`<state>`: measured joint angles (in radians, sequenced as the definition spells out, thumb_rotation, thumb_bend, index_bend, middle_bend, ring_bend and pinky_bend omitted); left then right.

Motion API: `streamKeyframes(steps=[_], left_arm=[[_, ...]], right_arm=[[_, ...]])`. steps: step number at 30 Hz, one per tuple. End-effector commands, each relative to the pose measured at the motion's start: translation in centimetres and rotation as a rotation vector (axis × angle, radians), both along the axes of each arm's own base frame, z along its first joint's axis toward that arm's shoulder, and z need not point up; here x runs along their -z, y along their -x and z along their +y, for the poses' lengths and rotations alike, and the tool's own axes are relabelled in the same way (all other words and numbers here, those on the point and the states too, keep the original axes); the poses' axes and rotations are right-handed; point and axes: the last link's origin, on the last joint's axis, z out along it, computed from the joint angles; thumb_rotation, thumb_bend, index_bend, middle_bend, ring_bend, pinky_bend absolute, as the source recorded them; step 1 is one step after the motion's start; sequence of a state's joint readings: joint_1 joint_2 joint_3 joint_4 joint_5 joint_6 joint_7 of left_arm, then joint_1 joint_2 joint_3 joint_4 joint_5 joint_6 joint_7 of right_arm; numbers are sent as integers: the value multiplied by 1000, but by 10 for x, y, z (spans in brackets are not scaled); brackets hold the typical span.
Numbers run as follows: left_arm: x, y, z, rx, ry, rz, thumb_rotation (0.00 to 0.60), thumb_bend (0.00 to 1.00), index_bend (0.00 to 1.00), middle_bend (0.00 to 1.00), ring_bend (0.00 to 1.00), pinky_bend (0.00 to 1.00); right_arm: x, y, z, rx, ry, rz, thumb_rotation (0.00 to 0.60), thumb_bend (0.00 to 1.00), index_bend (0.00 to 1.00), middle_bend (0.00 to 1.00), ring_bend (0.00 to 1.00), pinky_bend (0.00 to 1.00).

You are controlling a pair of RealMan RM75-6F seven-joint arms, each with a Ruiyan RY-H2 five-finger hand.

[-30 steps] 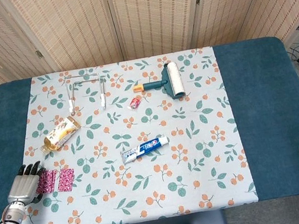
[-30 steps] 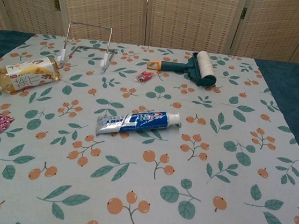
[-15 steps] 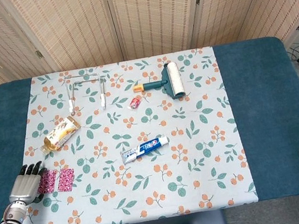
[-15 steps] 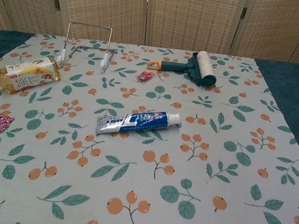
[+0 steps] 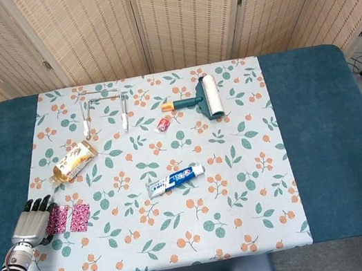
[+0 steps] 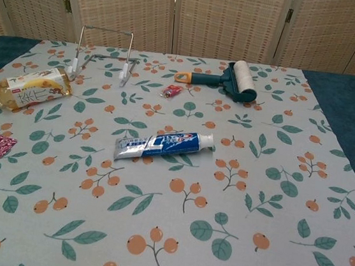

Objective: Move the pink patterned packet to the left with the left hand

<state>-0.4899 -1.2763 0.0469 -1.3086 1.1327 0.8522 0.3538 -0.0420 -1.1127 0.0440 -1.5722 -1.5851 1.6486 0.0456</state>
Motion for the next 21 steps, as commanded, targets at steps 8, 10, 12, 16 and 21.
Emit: streamKeyframes(steps=[8,10,12,16,21], left_arm=[[2,-2,1,1,9,5,600,338,153,0,0,0],[3,-2,1,-5,10,6,600,338,141,0,0,0],[4,-4,1,-1,10,4,600,338,116,0,0,0],[3,-12,-5,6,22,-30,600,338,68,0,0,0],[7,-32,-11,60,47,-67,600,338,104,0,0,0]], right_arm=[[0,1,1,6,-1,-1,600,496,0,0,0,0],[0,1,1,7,3,-2,600,495,0,0,0,0],[-1,2,2,9,4,-4,600,495,0,0,0,0],[-1,1,2,8,4,-2,600,495,0,0,0,0],[-1,0,1,0,4,-3,600,495,0,0,0,0]])
